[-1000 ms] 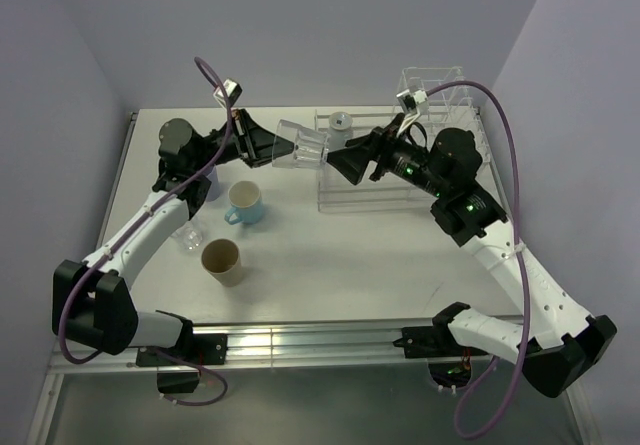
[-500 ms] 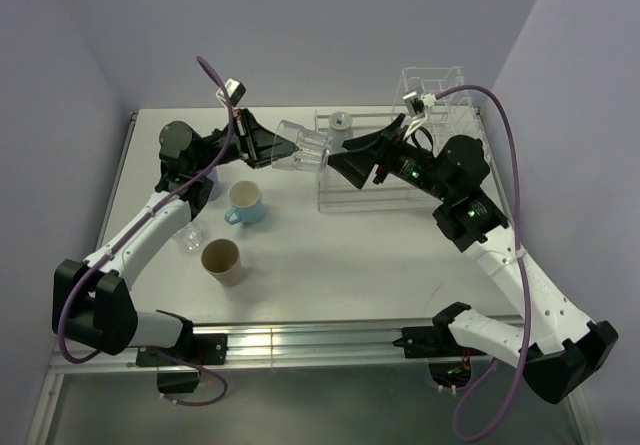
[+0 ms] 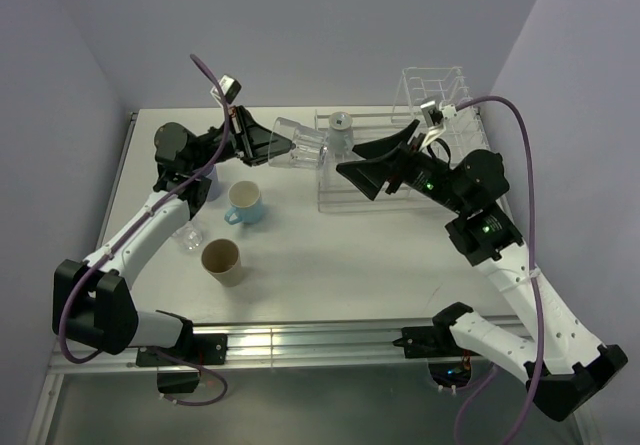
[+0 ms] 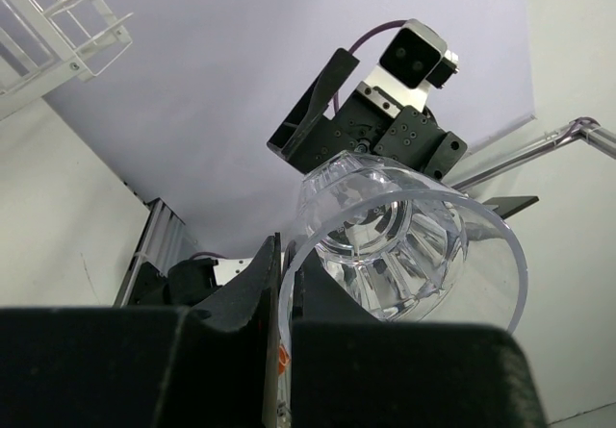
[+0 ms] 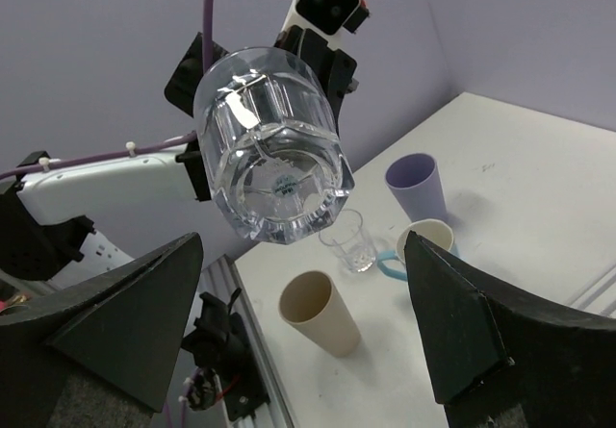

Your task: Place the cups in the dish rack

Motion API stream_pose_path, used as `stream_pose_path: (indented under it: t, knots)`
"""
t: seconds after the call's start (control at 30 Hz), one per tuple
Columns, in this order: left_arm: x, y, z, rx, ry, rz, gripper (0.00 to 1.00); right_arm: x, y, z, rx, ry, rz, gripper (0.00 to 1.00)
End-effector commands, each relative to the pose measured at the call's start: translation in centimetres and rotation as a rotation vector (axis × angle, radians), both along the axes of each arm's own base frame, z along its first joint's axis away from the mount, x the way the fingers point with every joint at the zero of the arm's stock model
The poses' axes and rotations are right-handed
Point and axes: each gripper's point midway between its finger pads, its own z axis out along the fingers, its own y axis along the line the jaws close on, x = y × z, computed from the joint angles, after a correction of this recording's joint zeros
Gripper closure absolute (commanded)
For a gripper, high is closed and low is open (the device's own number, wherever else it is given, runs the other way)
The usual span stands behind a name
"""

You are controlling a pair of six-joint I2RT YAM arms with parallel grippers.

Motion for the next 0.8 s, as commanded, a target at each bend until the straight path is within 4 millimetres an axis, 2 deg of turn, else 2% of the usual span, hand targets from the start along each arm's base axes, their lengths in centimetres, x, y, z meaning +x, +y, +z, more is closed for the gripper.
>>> stream_pose_path:
  t: [0.0, 0.13, 0.43, 0.77]
  knots:
    - [-1.0, 0.6, 2.4, -0.046, -0.095, 0.009, 1.0, -0.5, 0.2, 0.3, 0.015, -0.027, 0.041, 0.07]
    - [-1.2, 0.6, 2.6, -0.058, -0.094, 0.001, 1.0, -0.5, 1.0, 0.3, 0.024, -0.022, 0.094, 0.07]
    - [-0.8, 0.4, 2.1, -0.053, -0.081, 0.0, 1.0, -1.0, 1.7, 1.9, 0.079, -0.057, 0.159, 0.06]
    - [-0.4, -0.3, 1.9, -0.048, -0.078, -0.011, 1.0, -0.1, 2.5, 1.5, 0.084, -0.03, 0.188, 0.06]
